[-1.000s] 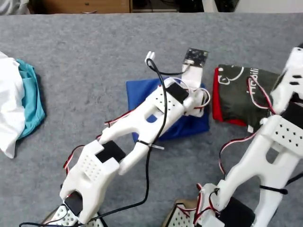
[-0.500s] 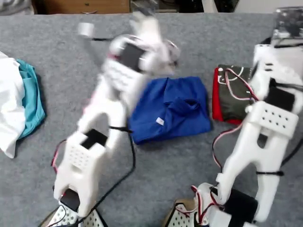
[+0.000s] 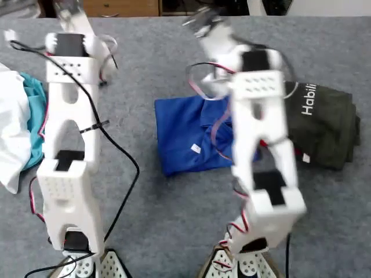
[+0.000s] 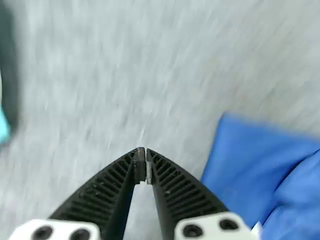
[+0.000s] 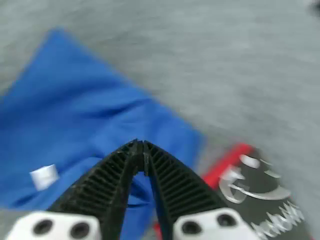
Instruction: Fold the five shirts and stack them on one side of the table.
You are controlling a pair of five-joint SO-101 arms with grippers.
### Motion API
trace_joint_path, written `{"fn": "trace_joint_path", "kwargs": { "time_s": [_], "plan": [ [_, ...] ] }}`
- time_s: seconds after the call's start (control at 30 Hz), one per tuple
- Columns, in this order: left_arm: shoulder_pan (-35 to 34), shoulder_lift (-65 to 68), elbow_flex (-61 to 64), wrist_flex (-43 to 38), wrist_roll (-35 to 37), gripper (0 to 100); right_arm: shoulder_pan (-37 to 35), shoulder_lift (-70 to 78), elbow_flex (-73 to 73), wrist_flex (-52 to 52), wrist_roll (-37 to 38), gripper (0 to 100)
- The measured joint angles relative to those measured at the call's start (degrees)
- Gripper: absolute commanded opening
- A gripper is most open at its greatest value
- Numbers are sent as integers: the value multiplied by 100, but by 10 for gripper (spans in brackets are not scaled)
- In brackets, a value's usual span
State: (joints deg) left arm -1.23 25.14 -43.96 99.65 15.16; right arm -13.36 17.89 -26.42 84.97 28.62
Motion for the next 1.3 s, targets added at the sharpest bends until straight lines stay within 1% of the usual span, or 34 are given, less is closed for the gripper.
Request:
{"fn": "trace_joint_path", "kwargs": {
  "time_s": [0.07,0.13,0.17,0.23,0.33,0.4,0.43,0.47,0.53,0.67,0.77,0.93,1.03,1.13,1.3],
  "plan": [
    [0,-659,1354,-492,18,19,-396,598,-624,633,0,2],
    [-9,-1424,2840,-1345,26,19,-721,1011,-1152,1152,62,2],
    [-44,-1776,3640,-1908,0,19,-809,1204,-1319,1292,79,2],
    [-149,-2382,5292,-3288,-53,19,-791,1591,-1468,1495,79,2],
    [-264,-2892,7684,-5697,-105,19,-791,1969,-1468,1609,79,2],
    [-352,-3218,8677,-6989,-123,19,-809,2040,-1398,1609,79,2],
    [-404,-3367,8888,-7402,-123,19,-791,2048,-1371,1609,79,2],
    [-431,-3490,9020,-7631,-123,19,-774,2066,-1327,1609,79,2],
    [-466,-3596,9160,-7842,-123,19,-774,2145,-1266,1609,79,2],
    [-492,-3613,9196,-7991,-123,19,-747,2523,-1240,1591,79,2],
    [-492,-3613,9196,-8018,-123,19,-580,2822,-1240,1565,79,2],
    [-492,-3613,9196,-8018,-123,19,-237,2892,-1240,1547,79,2],
    [-492,-3613,9196,-8018,-123,19,62,2989,-1582,1495,79,2],
    [-457,-3613,9196,-8018,-123,19,422,3218,-2075,1222,79,2],
    [-369,-3613,9196,-8018,-123,19,1029,3613,-3226,914,79,2]
  ]
}}
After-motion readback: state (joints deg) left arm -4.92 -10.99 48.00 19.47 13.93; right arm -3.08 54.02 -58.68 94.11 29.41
